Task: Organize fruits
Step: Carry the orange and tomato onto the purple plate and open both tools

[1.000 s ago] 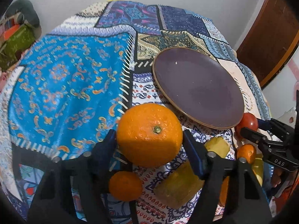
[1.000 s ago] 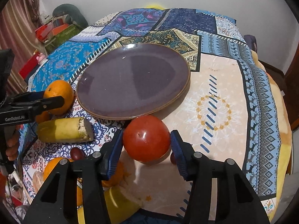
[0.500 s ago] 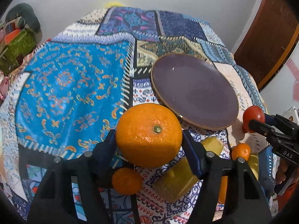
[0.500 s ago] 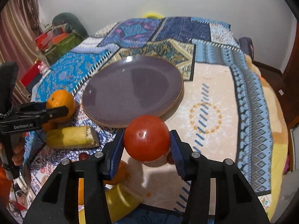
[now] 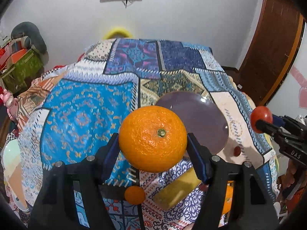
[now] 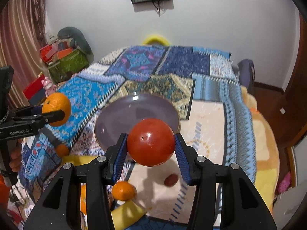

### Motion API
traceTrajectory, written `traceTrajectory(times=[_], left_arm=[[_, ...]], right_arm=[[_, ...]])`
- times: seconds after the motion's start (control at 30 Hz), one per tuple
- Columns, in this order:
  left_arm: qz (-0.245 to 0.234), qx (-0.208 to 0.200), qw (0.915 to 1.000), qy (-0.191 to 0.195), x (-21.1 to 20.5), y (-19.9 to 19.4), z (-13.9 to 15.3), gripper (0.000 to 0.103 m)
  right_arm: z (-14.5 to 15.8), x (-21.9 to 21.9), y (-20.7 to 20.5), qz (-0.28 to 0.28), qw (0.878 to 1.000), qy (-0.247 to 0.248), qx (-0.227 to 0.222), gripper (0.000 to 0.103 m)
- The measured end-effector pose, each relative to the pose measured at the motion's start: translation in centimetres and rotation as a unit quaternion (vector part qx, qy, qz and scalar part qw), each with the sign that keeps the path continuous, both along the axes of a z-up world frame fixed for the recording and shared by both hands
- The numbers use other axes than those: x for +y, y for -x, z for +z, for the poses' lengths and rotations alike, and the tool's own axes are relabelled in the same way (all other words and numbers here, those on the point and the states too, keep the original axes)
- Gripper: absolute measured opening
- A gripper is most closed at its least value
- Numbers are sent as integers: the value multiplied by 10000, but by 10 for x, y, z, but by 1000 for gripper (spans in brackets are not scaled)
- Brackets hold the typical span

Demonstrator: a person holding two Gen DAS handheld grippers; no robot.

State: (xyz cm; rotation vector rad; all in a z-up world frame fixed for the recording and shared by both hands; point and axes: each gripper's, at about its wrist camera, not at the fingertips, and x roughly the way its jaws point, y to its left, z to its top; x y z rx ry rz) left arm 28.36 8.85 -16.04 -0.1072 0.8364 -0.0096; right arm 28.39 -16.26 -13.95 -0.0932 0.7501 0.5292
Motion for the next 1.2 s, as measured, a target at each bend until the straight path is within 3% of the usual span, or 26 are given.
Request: traceTrajectory(times=[0.23, 0.43, 0.7, 1.2], left_arm=[[-71, -201, 9997, -83, -13, -11, 15, 68], [-233, -206, 9994, -116, -30, -29, 11, 68], [-399, 51, 9991, -98, -44, -62, -17, 68], [-326, 623, 9975, 26, -31, -108, -71, 68]], right_arm=[[28, 2, -10, -54, 9990, -25, -436, 45], [28, 10, -29, -73, 9987, -21, -511, 45], [-2, 21, -59, -116, 9995, 133, -261, 45], [-54, 37, -107, -41, 9987, 388, 327, 45]])
